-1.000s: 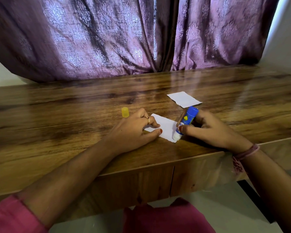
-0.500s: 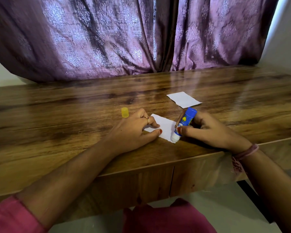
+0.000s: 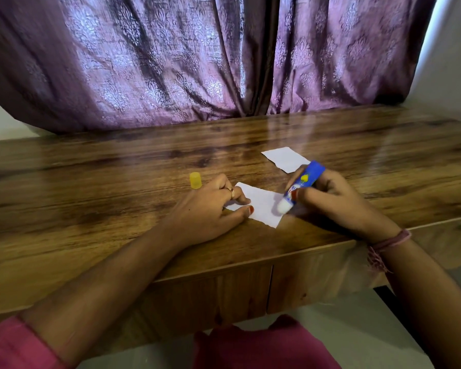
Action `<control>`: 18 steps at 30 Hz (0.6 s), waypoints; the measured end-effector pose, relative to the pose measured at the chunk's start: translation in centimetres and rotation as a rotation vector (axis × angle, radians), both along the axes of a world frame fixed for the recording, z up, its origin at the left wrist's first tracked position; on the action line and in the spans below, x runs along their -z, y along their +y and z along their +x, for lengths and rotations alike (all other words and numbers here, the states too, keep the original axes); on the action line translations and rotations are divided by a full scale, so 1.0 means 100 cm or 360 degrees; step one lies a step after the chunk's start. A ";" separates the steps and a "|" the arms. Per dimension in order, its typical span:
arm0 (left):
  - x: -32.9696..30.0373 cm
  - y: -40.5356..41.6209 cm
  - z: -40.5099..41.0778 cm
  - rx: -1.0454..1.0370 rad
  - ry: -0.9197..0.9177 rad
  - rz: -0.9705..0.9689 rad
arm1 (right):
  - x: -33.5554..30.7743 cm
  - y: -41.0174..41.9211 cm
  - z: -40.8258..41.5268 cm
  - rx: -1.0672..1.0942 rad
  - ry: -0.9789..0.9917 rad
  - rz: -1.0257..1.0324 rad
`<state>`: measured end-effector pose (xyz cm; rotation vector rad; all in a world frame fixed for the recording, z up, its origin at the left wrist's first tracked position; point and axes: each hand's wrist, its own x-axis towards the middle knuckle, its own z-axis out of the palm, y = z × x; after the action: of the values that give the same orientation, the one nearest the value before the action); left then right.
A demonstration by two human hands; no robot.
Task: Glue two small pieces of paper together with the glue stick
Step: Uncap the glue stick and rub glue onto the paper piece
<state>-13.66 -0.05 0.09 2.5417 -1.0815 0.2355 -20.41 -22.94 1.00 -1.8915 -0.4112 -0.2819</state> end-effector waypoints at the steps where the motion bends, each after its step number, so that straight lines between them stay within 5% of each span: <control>1: 0.000 0.000 -0.001 -0.0002 -0.0018 0.0010 | 0.000 -0.001 0.000 0.0079 -0.0025 0.0192; 7: -0.002 0.001 -0.007 0.0032 -0.0151 0.0061 | 0.000 -0.009 0.008 0.0658 0.0016 0.0741; 18: -0.010 0.011 0.002 0.0032 -0.0153 -0.0400 | 0.001 -0.012 0.012 0.0673 0.0140 0.0882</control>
<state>-13.47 1.08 1.08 2.3149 -1.0401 0.4620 -19.18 -24.13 0.91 -1.4182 0.1303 -0.5309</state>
